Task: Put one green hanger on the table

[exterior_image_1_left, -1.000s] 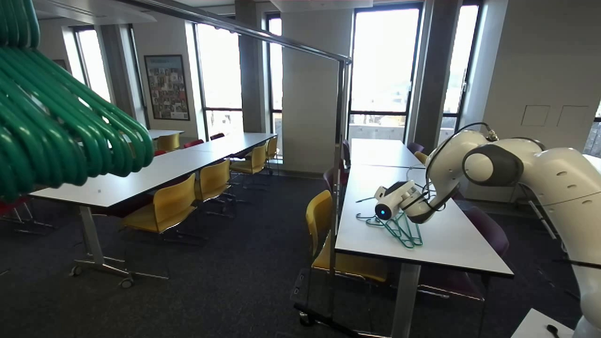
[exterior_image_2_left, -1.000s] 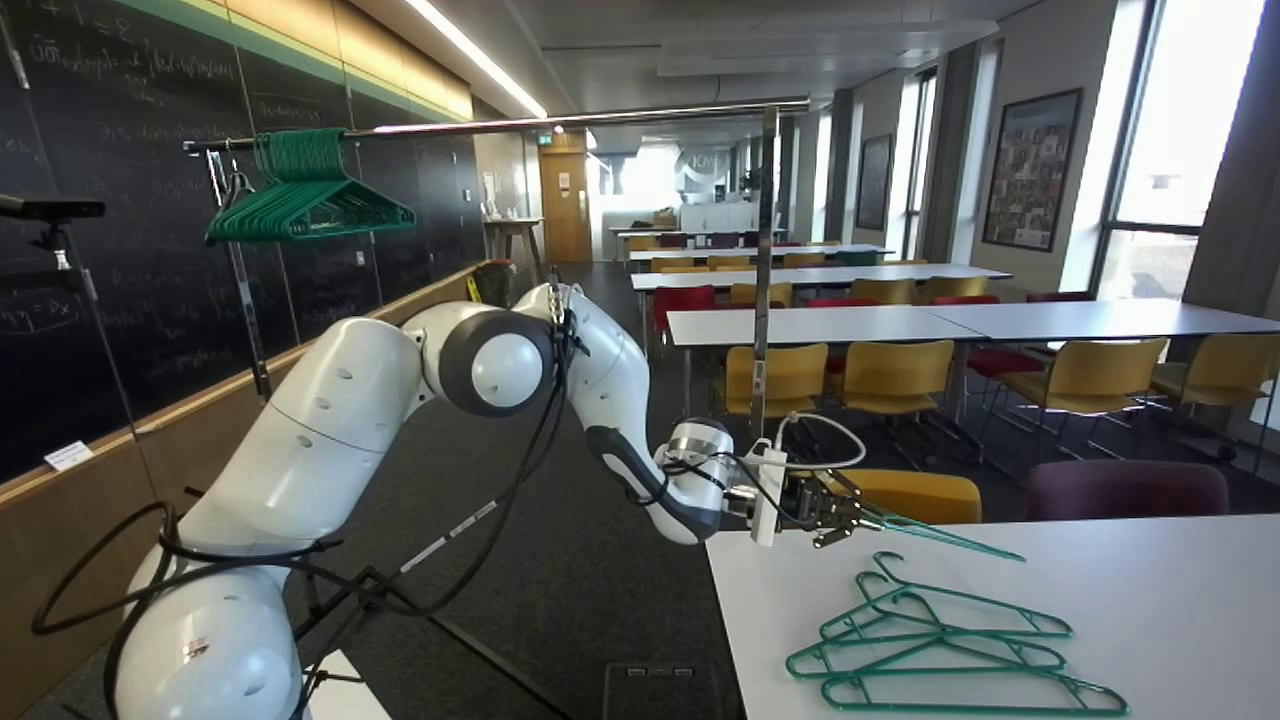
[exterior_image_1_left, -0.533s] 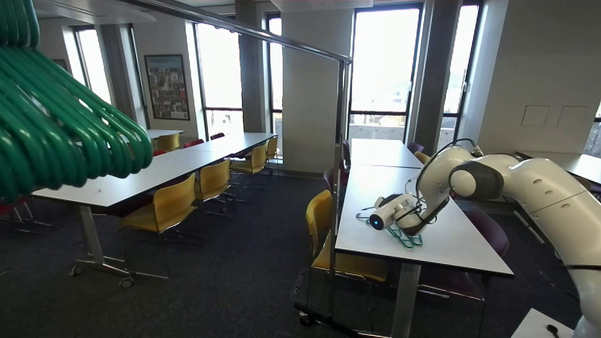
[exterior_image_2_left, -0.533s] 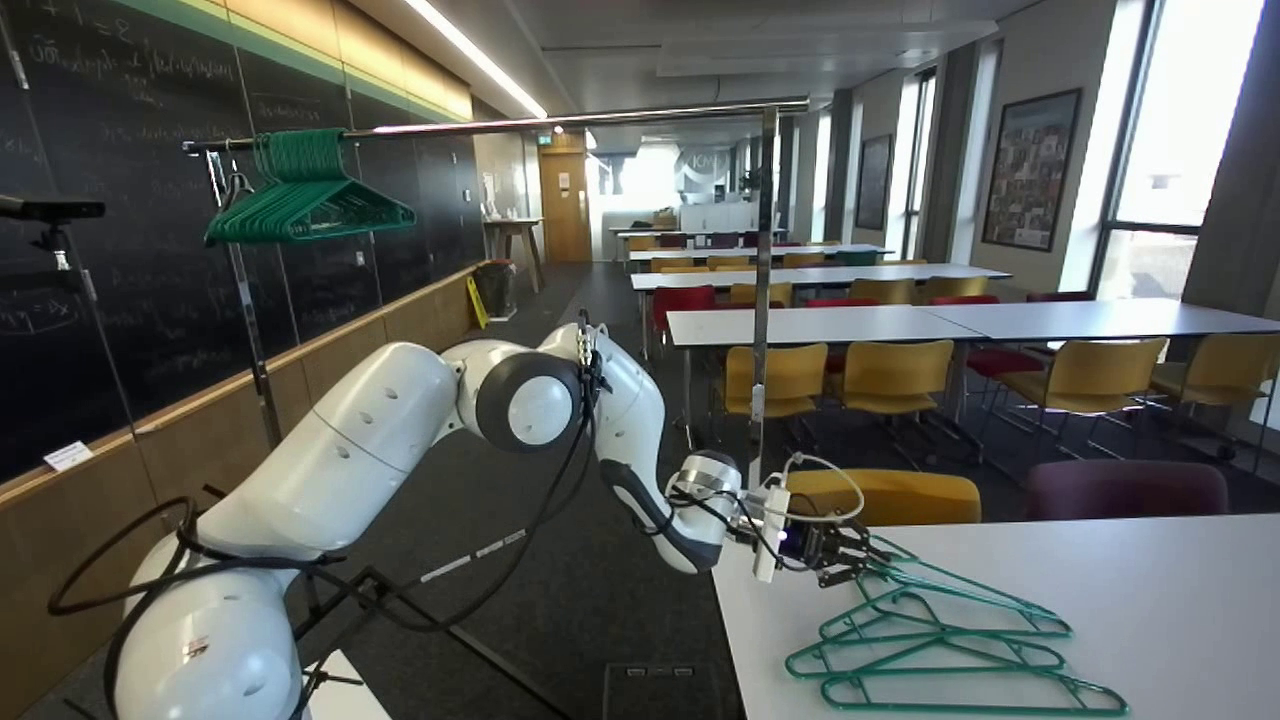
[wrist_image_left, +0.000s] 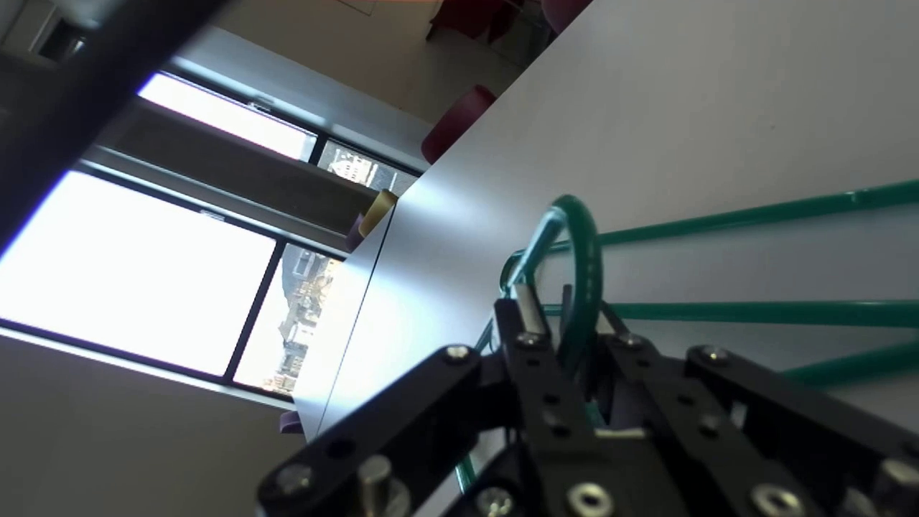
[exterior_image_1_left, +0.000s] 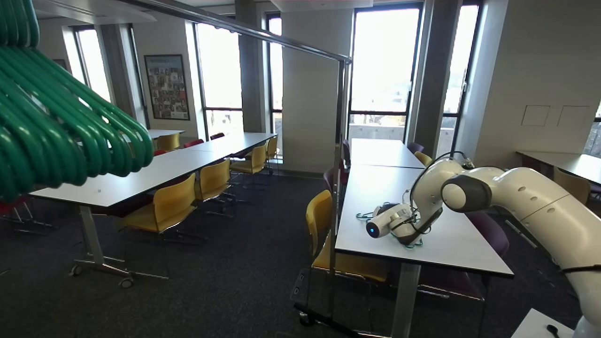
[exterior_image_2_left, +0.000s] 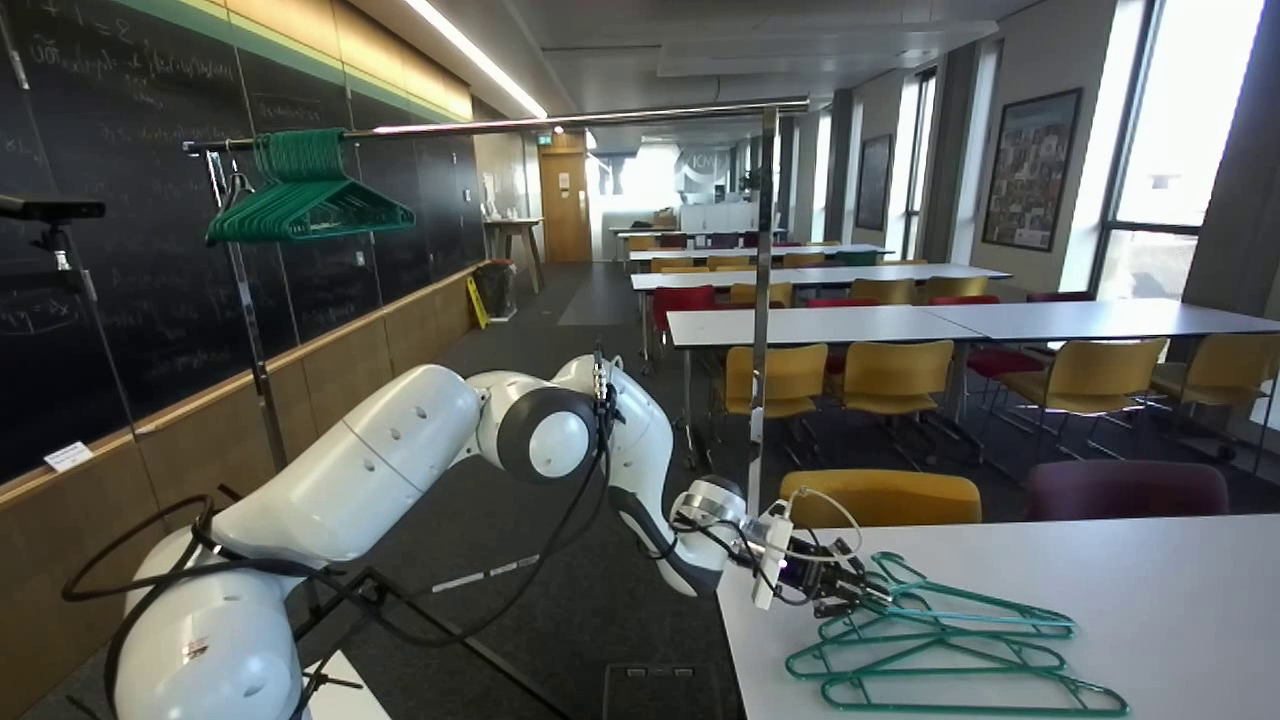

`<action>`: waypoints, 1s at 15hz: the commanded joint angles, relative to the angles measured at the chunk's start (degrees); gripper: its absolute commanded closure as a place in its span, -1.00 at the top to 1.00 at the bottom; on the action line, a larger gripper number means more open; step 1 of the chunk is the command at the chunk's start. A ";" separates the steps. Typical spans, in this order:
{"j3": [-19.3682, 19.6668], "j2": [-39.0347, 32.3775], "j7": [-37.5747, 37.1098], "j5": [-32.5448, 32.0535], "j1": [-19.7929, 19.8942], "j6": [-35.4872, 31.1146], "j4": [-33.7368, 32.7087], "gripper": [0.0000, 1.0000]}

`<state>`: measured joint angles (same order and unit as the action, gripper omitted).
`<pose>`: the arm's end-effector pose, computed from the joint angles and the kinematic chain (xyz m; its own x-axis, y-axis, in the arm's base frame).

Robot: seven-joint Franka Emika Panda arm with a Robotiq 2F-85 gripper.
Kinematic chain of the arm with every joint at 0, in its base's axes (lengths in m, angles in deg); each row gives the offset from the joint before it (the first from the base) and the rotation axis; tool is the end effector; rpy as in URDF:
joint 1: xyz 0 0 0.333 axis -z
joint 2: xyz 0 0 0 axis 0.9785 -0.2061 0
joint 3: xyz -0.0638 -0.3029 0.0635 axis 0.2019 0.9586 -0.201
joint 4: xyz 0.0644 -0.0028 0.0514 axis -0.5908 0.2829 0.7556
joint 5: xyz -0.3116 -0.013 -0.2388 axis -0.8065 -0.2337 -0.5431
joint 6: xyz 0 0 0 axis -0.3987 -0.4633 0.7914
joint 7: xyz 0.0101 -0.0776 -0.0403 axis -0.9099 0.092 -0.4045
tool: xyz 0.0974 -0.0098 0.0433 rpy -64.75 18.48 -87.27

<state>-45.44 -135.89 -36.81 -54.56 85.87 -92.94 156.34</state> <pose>0.6836 -0.2051 0.1107 0.8787 0.2536 -0.4045 0.4276 -0.0412 0.9030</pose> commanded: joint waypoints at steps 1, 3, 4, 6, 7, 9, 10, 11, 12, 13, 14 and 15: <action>-0.73 -0.27 6.38 2.02 1.25 -3.69 -1.78 -0.03; -1.76 2.20 10.40 3.39 3.01 -11.78 0.46 0.29; -1.77 3.44 11.12 3.80 3.40 -15.38 1.65 0.46; -1.77 6.21 12.98 4.82 4.31 -22.49 4.20 0.73; -1.71 7.81 13.96 5.50 4.97 -26.23 5.53 0.90; -1.57 12.31 16.75 7.99 6.79 -33.80 9.46 1.00; -1.56 14.63 18.94 10.07 7.97 -37.36 11.52 1.00; -1.79 17.10 23.31 14.26 9.33 -39.87 13.99 1.00; -1.92 19.26 28.81 19.96 9.89 -39.30 16.97 1.00; -1.42 21.14 32.95 24.43 9.65 -36.93 19.53 1.00; -1.49 22.61 37.81 29.18 10.13 -35.35 21.07 1.00; -4.48 24.24 42.44 32.30 12.90 -33.54 22.78 1.00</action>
<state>-46.06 -119.64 -5.56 -30.83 94.99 -130.18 169.79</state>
